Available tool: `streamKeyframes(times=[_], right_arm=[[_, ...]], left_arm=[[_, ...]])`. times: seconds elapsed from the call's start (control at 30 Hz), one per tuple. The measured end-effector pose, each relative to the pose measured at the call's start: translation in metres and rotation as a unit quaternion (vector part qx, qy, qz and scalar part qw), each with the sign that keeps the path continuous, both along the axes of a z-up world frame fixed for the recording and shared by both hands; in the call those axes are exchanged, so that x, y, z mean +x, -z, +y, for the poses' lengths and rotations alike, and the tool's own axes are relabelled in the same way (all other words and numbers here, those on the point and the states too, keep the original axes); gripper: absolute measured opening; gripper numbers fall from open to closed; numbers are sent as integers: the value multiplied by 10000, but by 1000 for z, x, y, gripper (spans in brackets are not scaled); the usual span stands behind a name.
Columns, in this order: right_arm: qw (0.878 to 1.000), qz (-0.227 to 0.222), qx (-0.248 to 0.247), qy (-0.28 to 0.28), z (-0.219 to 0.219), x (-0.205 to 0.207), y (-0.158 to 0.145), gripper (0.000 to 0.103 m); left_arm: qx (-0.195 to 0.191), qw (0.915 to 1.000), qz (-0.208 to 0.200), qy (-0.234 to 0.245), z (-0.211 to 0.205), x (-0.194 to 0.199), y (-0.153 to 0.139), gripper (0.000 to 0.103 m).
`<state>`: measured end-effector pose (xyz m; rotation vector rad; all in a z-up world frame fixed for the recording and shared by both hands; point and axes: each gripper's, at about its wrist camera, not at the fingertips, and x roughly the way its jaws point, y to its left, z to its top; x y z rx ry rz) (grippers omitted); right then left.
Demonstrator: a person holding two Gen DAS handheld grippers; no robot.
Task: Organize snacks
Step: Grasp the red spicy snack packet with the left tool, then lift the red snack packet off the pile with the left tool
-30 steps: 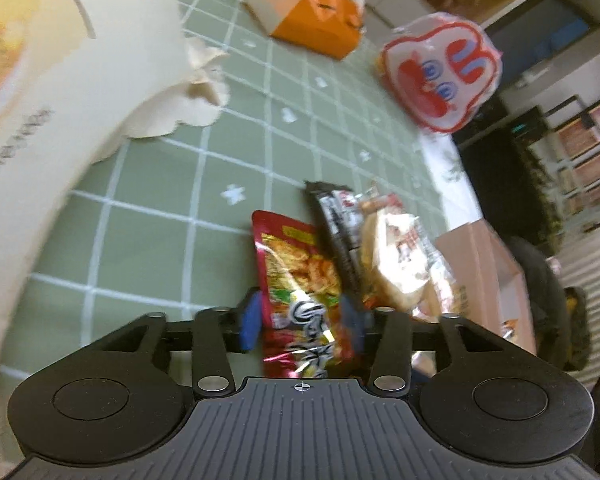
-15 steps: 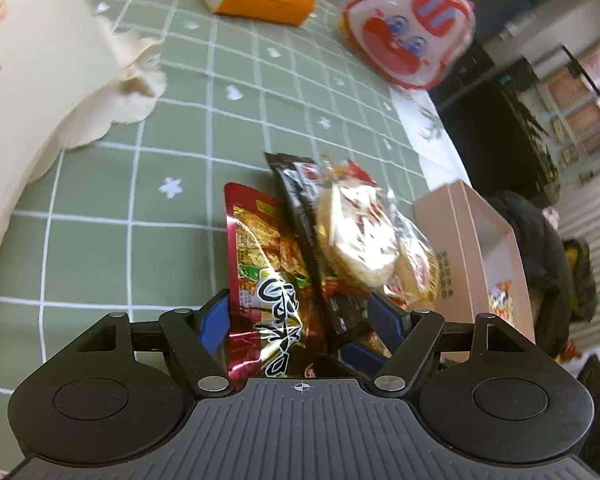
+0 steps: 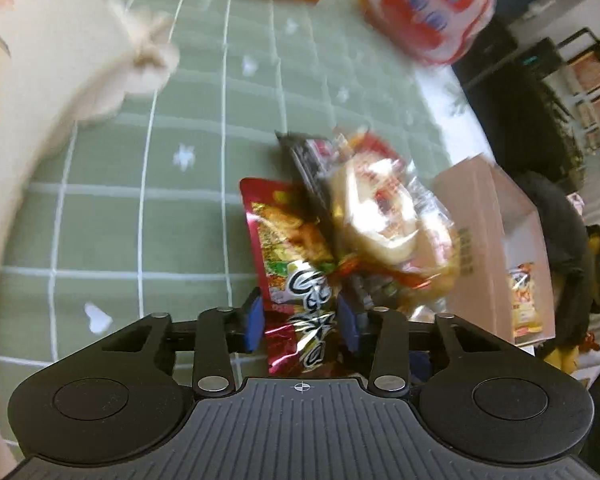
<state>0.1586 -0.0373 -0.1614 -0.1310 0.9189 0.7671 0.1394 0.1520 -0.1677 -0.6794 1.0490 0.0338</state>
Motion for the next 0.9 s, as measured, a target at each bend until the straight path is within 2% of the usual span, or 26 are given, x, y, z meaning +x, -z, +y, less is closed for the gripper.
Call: streamKeyframes(times=[0.1, 0.27, 0.3, 0.33, 0.4, 0.53, 0.67, 0.77, 0.9], right_arm=[[10000, -41, -6, 45, -1, -2, 0, 23], [10000, -6, 12, 52, -4, -4, -1, 23], [10000, -6, 4, 50, -4, -6, -1, 23], [10000, -27, -21, 48, -4, -8, -2, 22], [9999, -95, -71, 21, -3, -13, -6, 21], [9994, 53, 74, -327, 0, -28, -13, 21], [9981, 143, 36, -603, 8, -45, -12, 19], [9963, 238, -28, -821, 8, -61, -14, 13], [9920, 344, -12, -1217, 4, -86, -14, 12]], left_arm=[[-117, 9999, -24, -44, 2, -3, -1, 41], [-66, 9999, -85, -79, -2, -16, -8, 34], [-77, 9999, -127, -61, -4, -20, -12, 30], [-87, 9998, -190, -36, -5, -27, -18, 17], [-154, 9995, -272, -13, -5, -38, -27, 17], [0, 9998, -216, -17, -3, -61, -37, 17], [126, 9999, 25, 45, -4, -80, -33, 18], [135, 9997, 124, 138, -8, -97, -28, 21], [82, 9998, 153, -140, -3, -108, -15, 26]])
